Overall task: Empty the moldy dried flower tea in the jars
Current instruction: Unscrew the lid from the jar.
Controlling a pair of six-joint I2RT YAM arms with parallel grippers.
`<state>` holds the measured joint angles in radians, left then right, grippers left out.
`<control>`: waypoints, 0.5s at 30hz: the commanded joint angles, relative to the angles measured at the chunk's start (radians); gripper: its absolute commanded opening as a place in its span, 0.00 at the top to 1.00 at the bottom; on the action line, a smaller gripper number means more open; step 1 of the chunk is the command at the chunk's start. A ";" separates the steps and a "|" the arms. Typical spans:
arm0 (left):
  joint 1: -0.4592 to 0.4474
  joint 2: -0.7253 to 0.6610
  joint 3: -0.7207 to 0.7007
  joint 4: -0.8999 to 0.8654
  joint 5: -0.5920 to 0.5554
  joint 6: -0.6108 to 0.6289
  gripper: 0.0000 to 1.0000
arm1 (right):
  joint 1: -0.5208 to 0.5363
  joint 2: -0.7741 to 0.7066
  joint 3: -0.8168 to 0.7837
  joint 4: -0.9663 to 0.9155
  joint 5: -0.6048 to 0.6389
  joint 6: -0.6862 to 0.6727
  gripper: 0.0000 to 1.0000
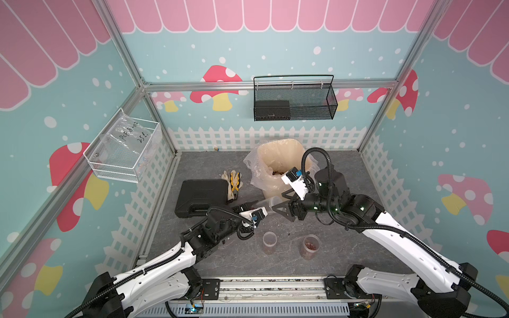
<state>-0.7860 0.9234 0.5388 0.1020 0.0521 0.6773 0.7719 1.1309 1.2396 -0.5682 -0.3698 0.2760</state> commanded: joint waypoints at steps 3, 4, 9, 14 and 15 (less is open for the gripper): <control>-0.004 -0.026 -0.011 0.013 0.008 0.004 0.81 | -0.007 0.037 -0.005 -0.015 -0.033 0.017 0.26; -0.004 -0.028 -0.010 0.013 0.010 0.004 0.81 | -0.006 0.043 -0.003 -0.014 -0.045 0.013 0.27; -0.004 -0.033 -0.013 0.011 0.011 0.004 0.81 | -0.008 0.058 0.001 -0.010 -0.060 -0.004 0.37; -0.004 -0.032 -0.016 0.011 0.020 0.005 0.81 | -0.008 0.073 0.008 -0.010 -0.083 -0.053 0.52; -0.004 -0.031 -0.016 0.011 0.025 0.005 0.81 | -0.008 0.078 0.012 -0.013 -0.083 -0.078 0.56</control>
<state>-0.7868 0.9066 0.5354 0.1009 0.0544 0.6769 0.7662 1.1923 1.2392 -0.5758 -0.4248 0.2508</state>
